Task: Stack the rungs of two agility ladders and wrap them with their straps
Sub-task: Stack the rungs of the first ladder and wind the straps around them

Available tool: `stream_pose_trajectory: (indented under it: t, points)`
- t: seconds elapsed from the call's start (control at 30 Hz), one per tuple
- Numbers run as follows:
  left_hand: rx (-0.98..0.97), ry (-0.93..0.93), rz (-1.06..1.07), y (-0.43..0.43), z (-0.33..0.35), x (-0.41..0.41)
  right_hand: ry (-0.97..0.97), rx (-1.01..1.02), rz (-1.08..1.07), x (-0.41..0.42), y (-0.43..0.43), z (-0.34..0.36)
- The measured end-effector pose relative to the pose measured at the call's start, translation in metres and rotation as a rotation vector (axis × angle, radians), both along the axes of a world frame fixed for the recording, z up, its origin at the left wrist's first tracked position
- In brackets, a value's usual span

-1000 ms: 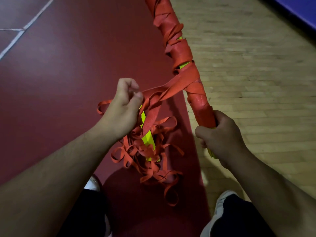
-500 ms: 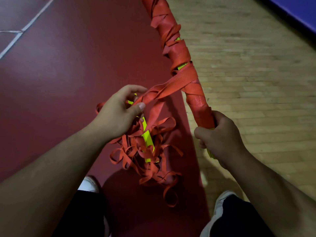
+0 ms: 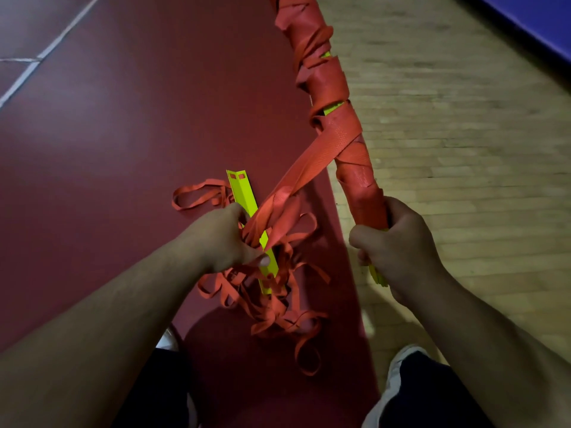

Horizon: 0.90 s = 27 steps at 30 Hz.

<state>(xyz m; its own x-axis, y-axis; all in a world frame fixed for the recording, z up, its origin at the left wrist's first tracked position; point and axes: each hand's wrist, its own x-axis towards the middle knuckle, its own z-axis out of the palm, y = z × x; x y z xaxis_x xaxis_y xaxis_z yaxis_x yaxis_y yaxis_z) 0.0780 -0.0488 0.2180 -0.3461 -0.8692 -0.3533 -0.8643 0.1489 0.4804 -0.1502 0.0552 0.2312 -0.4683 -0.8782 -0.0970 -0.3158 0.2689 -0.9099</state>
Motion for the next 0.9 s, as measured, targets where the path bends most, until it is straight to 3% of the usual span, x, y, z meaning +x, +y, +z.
stream_pose_trajectory:
  t: [0.07,0.13,0.23,0.33,0.57,0.7,0.9]
  points:
    - [0.149,0.207,0.176,0.001,-0.007,-0.001,-0.021,0.000,0.006,-0.001,0.001,0.001]
    - [0.400,0.568,0.421,0.002,-0.010,-0.005,-0.022,-0.004,0.005,-0.004,0.001,0.001]
    - [0.533,0.860,0.659,-0.003,-0.010,-0.008,-0.027,-0.014,-0.003,-0.008,0.000,0.001]
    - [0.634,1.003,0.785,-0.007,-0.005,-0.009,-0.034,-0.006,-0.005,-0.010,0.000,0.001]
    - [0.758,1.210,0.815,-0.010,0.013,-0.005,-0.073,0.056,-0.023,-0.014,-0.001,-0.005]
    - [0.731,1.214,0.848,-0.014,0.015,-0.004,-0.051,0.072,-0.057,-0.017,-0.001,-0.008]
    - [0.657,1.742,1.118,-0.034,0.022,0.007,0.058,0.115,0.003,-0.013,0.002,-0.008]
